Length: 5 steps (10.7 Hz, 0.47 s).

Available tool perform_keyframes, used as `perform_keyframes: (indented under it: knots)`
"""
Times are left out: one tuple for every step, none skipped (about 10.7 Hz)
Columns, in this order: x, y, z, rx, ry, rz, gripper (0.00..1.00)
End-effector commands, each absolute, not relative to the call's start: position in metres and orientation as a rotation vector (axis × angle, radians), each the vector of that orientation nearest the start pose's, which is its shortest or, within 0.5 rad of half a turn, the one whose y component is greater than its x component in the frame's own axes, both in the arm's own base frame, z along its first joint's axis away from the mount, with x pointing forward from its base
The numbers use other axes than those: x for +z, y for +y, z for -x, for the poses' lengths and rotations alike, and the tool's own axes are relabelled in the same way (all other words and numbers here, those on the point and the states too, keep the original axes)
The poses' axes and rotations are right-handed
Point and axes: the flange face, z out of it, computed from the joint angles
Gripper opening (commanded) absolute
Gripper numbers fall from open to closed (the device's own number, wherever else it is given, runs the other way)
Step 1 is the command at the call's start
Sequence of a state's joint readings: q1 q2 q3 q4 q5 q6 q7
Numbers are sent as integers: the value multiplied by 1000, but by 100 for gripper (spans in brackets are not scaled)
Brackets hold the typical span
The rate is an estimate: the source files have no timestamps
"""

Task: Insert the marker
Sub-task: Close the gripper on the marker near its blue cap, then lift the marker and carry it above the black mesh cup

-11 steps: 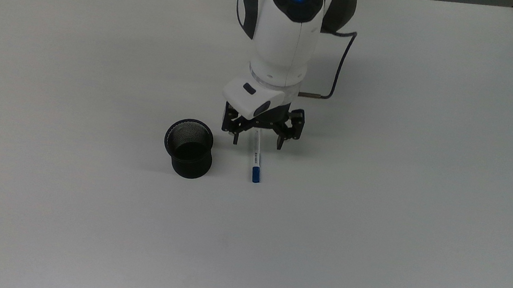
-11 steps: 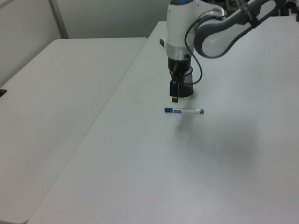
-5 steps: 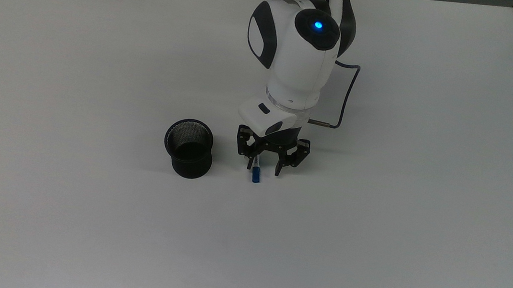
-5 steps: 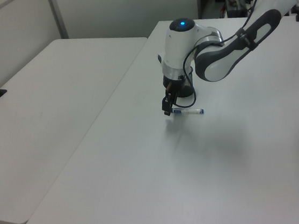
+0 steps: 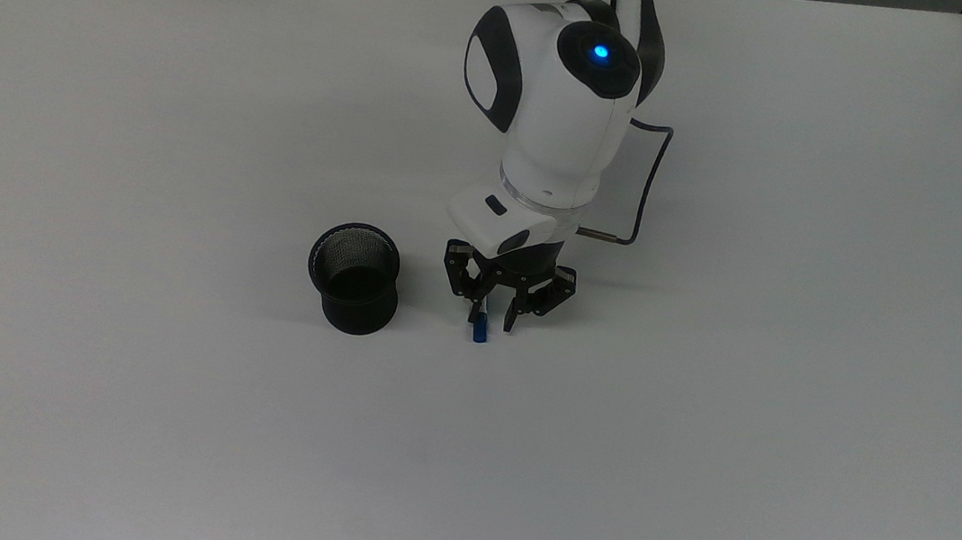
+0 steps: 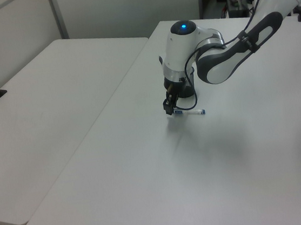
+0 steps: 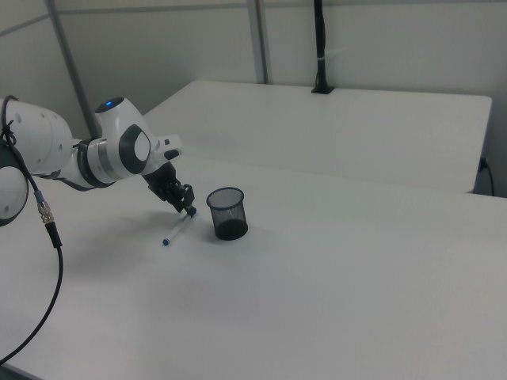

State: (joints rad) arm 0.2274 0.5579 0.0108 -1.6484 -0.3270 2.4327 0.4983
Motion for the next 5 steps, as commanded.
perform_keyframes:
  knots:
    - [304, 167, -689, -518, 45, 3260, 43]
    - [303, 167, -689, -520, 31, 3270, 44]
    - [303, 167, -689, -523, 29, 3270, 43]
    - [302, 167, -689, -520, 29, 3270, 39]
    - [302, 167, -689, -519, 32, 3271, 27]
